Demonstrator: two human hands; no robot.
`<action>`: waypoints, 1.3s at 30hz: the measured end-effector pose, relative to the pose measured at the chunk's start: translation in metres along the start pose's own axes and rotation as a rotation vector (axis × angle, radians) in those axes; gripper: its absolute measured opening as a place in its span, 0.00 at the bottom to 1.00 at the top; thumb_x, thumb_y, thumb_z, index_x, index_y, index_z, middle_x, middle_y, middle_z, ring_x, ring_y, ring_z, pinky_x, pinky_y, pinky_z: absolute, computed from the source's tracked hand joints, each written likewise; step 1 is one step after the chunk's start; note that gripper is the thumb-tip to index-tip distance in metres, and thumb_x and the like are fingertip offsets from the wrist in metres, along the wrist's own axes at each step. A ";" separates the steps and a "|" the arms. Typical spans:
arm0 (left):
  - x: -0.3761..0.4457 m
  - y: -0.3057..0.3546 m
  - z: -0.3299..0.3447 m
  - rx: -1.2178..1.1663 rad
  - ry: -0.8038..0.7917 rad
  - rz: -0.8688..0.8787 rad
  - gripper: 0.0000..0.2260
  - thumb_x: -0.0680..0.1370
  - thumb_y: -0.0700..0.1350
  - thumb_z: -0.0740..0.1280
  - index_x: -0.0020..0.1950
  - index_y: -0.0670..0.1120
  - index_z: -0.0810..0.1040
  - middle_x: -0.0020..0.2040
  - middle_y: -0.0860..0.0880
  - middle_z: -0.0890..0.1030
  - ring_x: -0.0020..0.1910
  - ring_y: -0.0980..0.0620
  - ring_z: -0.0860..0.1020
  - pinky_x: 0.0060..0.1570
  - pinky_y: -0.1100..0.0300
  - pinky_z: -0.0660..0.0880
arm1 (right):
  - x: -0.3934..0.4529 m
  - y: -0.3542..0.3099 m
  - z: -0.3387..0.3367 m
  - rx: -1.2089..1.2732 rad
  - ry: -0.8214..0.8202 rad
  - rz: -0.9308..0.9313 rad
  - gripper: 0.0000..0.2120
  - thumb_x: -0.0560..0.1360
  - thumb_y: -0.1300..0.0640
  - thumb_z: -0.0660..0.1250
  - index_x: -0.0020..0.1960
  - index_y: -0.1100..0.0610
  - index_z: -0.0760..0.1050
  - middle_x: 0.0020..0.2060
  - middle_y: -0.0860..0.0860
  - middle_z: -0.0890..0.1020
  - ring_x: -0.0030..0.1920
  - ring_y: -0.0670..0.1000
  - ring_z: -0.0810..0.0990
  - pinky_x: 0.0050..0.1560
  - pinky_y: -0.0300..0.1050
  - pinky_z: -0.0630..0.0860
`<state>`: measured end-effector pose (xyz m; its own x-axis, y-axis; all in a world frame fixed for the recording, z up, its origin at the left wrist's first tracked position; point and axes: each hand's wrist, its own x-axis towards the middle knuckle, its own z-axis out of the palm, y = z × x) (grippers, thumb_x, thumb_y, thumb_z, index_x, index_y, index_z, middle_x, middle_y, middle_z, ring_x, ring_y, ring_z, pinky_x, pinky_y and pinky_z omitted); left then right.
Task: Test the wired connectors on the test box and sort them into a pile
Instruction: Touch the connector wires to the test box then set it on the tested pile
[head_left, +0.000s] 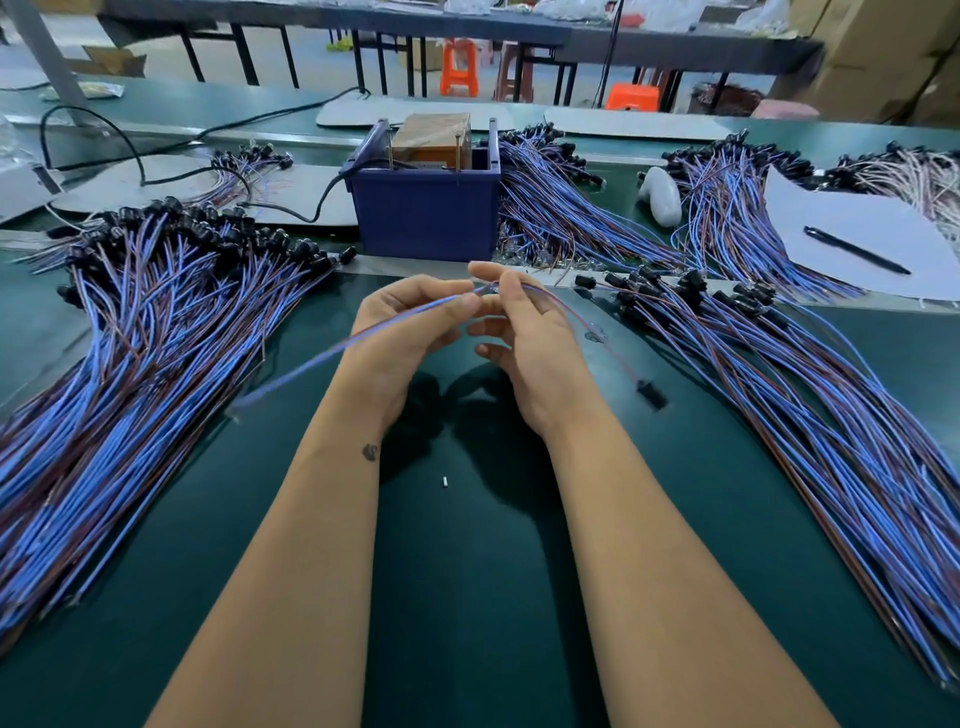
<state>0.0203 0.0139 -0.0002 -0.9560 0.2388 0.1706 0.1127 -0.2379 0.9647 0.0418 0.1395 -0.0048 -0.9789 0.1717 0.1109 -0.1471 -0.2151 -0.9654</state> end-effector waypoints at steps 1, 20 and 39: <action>-0.001 0.000 0.001 0.011 -0.026 0.016 0.04 0.73 0.37 0.74 0.43 0.46 0.84 0.44 0.49 0.86 0.45 0.54 0.82 0.48 0.63 0.76 | 0.001 -0.001 0.000 0.027 0.025 0.016 0.14 0.84 0.52 0.55 0.51 0.50 0.79 0.39 0.47 0.81 0.39 0.45 0.77 0.42 0.41 0.71; -0.021 -0.023 0.050 0.977 -0.113 0.483 0.05 0.72 0.41 0.67 0.40 0.44 0.72 0.37 0.52 0.77 0.41 0.44 0.73 0.38 0.46 0.74 | 0.004 0.006 -0.030 -0.090 0.167 0.012 0.11 0.82 0.64 0.57 0.48 0.56 0.76 0.25 0.46 0.72 0.26 0.44 0.70 0.29 0.37 0.69; -0.057 -0.037 0.171 0.919 -0.487 0.244 0.17 0.76 0.38 0.60 0.63 0.47 0.77 0.58 0.45 0.81 0.58 0.42 0.75 0.56 0.48 0.73 | -0.028 -0.068 -0.174 -1.581 0.454 0.129 0.20 0.79 0.58 0.59 0.71 0.53 0.69 0.65 0.60 0.74 0.64 0.62 0.70 0.57 0.52 0.68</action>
<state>0.1173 0.1701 -0.0115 -0.6918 0.6792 0.2450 0.6417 0.4227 0.6399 0.1037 0.3164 0.0171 -0.8118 0.5424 0.2164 0.4867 0.8332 -0.2625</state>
